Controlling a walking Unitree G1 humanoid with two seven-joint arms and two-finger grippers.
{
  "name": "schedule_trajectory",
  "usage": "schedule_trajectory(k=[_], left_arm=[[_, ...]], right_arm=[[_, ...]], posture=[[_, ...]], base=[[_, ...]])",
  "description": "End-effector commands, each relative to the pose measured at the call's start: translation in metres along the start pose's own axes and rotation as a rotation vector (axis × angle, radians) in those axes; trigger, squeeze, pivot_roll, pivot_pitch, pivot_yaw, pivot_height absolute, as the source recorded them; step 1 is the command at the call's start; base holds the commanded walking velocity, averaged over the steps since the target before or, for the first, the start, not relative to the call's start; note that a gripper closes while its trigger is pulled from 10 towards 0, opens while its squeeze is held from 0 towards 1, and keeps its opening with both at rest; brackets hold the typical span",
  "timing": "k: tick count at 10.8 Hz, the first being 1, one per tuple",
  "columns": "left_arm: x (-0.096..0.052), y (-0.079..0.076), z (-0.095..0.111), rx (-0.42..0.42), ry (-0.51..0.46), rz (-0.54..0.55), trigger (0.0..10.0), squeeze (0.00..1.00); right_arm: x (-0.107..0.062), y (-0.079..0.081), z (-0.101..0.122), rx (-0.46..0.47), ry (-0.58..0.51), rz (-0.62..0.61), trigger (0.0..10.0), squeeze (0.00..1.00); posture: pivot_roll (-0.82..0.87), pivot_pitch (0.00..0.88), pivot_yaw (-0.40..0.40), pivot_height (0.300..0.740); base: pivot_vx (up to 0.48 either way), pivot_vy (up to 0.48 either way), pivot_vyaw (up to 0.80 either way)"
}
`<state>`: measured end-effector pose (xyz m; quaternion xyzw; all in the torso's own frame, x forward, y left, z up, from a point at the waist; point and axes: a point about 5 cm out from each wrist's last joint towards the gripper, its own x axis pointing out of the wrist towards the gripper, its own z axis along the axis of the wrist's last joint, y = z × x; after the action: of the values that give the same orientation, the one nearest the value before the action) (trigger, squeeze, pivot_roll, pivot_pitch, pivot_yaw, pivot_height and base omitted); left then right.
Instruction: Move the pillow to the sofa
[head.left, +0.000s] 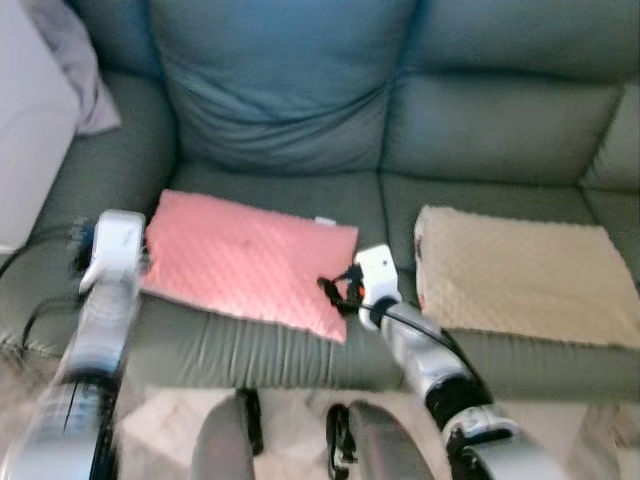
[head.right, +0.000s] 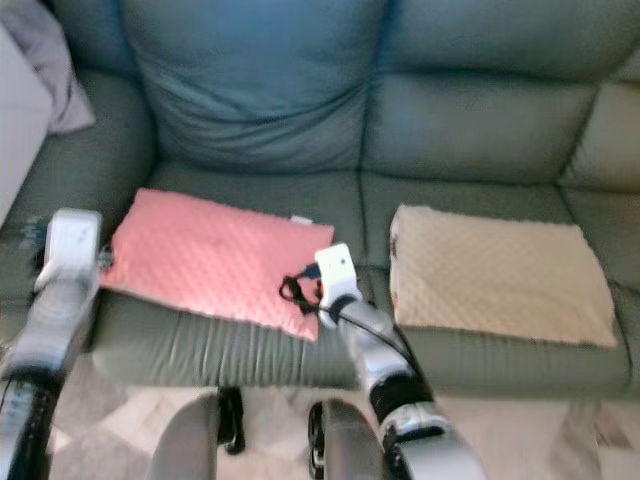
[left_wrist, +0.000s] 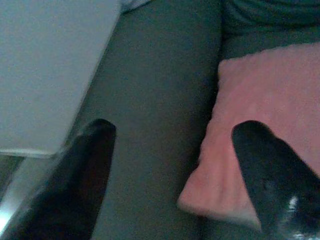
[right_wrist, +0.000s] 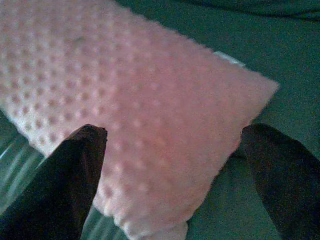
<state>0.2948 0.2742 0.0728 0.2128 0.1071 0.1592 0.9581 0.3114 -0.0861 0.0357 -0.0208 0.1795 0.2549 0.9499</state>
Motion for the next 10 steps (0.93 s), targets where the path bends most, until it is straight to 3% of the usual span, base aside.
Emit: schedule_trajectory(k=[1,3,4,5,6,7,10], left_arm=[[-0.003,0.003,0.008,0.008,-0.033,-0.004,10.0,1.0],[-0.044,0.017,0.003,0.03,-0.055,-0.006,10.0,1.0],[-0.062,0.014,0.004,0.043,-0.045,-0.043,10.0,1.0],[-0.076,0.01,0.006,0.037,-0.022,-0.073,10.0,0.0],[-0.085,0.004,0.01,0.02,-0.017,-0.095,10.0,0.0],[-0.091,0.0,0.014,0.011,-0.02,-0.113,10.0,0.0],[-0.121,-0.011,0.024,-0.016,0.013,-0.186,10.0,0.0]], right_arm=[[0.0,0.005,-0.007,-0.007,0.03,0.044,10.0,1.0],[0.005,0.002,-0.008,-0.102,0.109,0.115,10.0,1.0],[0.009,0.006,-0.007,-0.121,0.138,0.143,10.0,1.0],[0.01,0.011,-0.008,-0.119,0.161,0.175,10.0,0.56],[0.01,0.014,-0.012,-0.093,0.182,0.194,10.0,0.0],[0.009,0.016,-0.018,-0.05,0.203,0.206,10.0,0.0],[-0.003,0.025,-0.052,-0.096,0.328,0.238,10.0,0.0]], posture=[[0.05,0.22,-0.027,0.74],[0.13,0.257,-0.028,0.74],[0.16,0.275,-0.027,0.74],[0.18,0.281,-0.028,0.74],[0.19,0.29,-0.03,0.74],[0.2,0.295,-0.03,0.74],[0.24,0.331,-0.026,0.74]], base=[[0.0,0.0,0.0],[0.0,0.0,0.0],[0.0,0.0,0.0],[0.0,0.0,0.0],[0.0,0.0,0.0],[0.0,0.0,0.0],[0.0,0.0,0.0]])
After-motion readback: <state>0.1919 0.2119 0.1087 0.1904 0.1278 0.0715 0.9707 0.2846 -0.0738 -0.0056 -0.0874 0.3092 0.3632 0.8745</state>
